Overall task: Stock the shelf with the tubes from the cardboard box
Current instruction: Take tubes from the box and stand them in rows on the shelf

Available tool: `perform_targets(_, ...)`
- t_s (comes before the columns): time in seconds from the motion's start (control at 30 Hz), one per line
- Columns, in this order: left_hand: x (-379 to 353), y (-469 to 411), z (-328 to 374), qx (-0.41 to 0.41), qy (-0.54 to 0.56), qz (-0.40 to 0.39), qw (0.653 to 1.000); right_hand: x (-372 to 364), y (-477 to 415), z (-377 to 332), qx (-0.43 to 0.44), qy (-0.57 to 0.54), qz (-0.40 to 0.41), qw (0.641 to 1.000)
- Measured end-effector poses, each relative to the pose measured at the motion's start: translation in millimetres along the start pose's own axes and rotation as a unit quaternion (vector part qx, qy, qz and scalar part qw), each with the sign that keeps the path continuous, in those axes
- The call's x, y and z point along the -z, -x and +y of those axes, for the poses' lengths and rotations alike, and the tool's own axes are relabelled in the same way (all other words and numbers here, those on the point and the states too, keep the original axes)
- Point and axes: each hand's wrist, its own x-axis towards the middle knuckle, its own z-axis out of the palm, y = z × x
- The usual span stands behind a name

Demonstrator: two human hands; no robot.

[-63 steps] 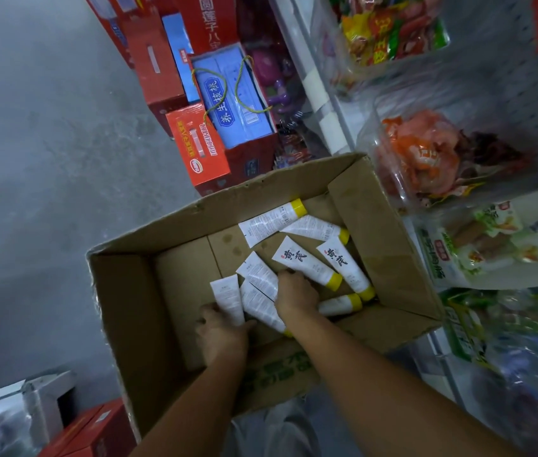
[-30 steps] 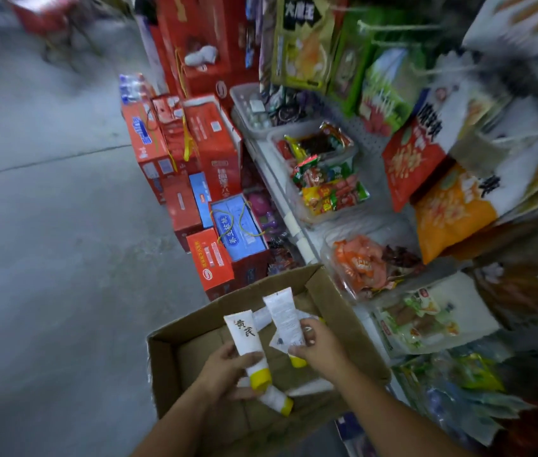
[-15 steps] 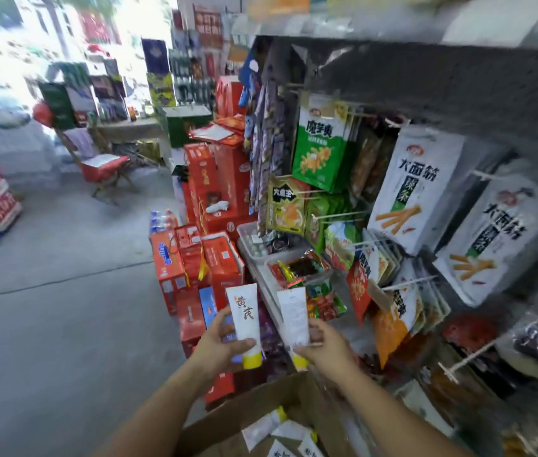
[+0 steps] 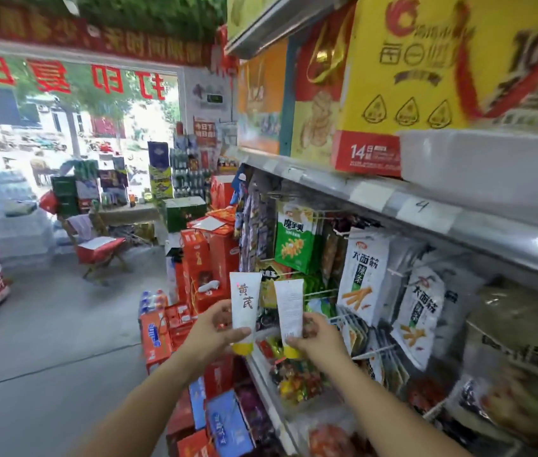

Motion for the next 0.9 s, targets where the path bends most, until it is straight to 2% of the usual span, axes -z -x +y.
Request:
perform_targets(0.33, -59, 13, 63, -0.05, 0.023, -0.112, 0.992, 64, 73, -55, 0.003, 0.011, 0.13, 0.991)
perform_targets(0.4, -77, 19, 70, -0.038, 0.048, -0.137, 0.989, 81, 96, -60, -0.011, 0.021, 0.153, 0.988)
perform_targets(0.63, -151, 55, 92, -0.047, 0.058, -0.228, 0.971, 145, 174, -60, -0.049, 0.042, 0.258, 0.964)
perform_targets(0.9, -241, 113, 111, -0.075, 0.035, -0.29, 0.953, 213, 278, -54, -0.065, 0.081, 0.314, 0.944)
